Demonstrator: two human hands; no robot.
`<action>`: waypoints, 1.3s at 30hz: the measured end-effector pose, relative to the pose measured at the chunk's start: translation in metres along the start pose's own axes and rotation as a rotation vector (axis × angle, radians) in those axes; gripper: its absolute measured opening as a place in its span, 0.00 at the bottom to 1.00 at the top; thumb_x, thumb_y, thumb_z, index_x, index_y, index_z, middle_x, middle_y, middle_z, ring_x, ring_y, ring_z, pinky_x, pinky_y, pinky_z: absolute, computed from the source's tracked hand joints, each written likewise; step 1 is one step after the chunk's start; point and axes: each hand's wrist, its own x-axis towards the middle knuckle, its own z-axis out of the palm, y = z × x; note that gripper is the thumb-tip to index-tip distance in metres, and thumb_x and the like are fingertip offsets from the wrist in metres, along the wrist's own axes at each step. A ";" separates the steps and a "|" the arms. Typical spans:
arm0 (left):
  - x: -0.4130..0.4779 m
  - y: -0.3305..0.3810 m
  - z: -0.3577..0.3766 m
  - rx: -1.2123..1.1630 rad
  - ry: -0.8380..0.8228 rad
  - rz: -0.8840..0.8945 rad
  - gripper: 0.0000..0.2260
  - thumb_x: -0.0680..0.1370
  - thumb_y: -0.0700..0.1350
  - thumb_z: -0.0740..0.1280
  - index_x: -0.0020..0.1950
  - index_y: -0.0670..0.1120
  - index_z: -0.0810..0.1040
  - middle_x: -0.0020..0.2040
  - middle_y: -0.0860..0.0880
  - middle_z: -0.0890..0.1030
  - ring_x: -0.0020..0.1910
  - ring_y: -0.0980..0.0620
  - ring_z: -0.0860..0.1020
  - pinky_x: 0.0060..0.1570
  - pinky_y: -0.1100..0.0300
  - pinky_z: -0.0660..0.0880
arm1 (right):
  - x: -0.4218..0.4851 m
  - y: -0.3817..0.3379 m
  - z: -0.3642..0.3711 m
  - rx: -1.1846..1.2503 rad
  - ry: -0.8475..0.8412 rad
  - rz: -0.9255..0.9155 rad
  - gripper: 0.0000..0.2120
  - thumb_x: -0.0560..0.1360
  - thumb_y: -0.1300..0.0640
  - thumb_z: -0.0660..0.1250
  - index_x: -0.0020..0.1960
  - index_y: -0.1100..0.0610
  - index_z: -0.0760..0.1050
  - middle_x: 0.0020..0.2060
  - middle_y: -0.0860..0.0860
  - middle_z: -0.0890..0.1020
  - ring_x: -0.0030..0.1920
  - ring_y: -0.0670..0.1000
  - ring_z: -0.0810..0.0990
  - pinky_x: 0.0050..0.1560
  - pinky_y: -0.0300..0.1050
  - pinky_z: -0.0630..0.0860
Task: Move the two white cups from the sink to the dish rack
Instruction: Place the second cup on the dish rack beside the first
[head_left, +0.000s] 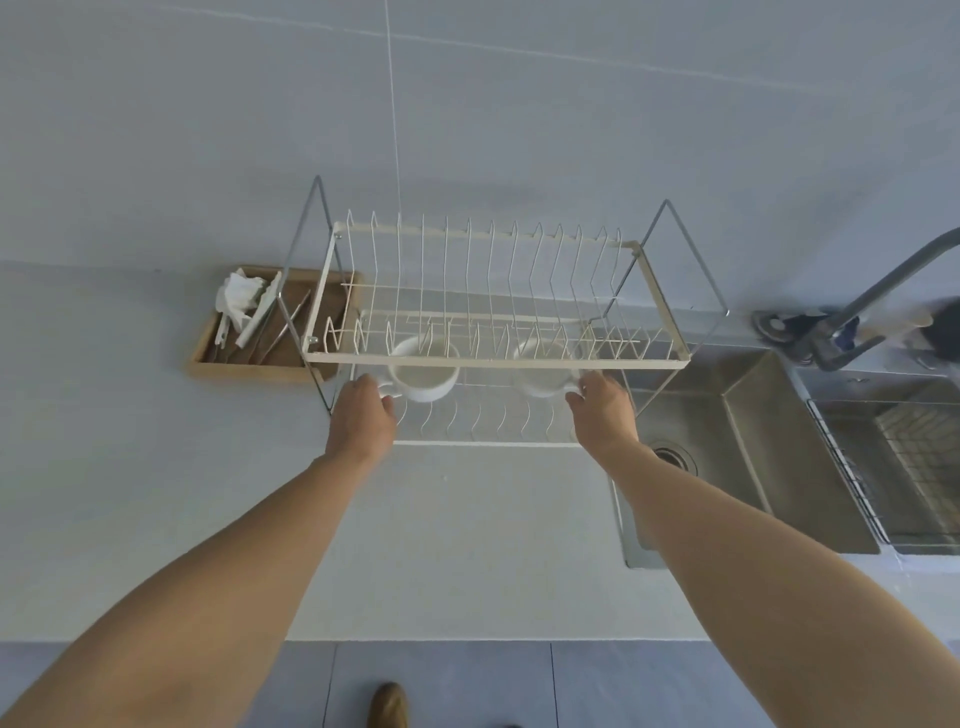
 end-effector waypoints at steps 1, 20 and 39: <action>0.001 -0.003 0.001 -0.003 0.005 0.018 0.08 0.82 0.39 0.63 0.54 0.35 0.76 0.50 0.36 0.78 0.50 0.36 0.77 0.44 0.51 0.69 | 0.001 0.002 0.001 0.006 0.013 -0.010 0.07 0.80 0.59 0.64 0.54 0.63 0.74 0.51 0.59 0.79 0.48 0.58 0.74 0.44 0.47 0.68; -0.022 0.011 0.022 -0.164 0.117 0.038 0.16 0.82 0.50 0.67 0.42 0.40 0.81 0.31 0.46 0.80 0.30 0.44 0.76 0.29 0.55 0.66 | -0.010 -0.003 0.023 0.189 0.079 0.022 0.09 0.78 0.56 0.68 0.42 0.59 0.73 0.34 0.51 0.77 0.38 0.56 0.76 0.38 0.50 0.74; -0.028 0.031 0.035 -0.154 0.135 0.025 0.12 0.80 0.47 0.68 0.40 0.40 0.78 0.34 0.46 0.81 0.32 0.44 0.77 0.33 0.52 0.73 | -0.024 -0.018 0.048 0.233 0.189 0.032 0.12 0.77 0.56 0.67 0.38 0.61 0.73 0.29 0.50 0.74 0.32 0.52 0.70 0.30 0.43 0.63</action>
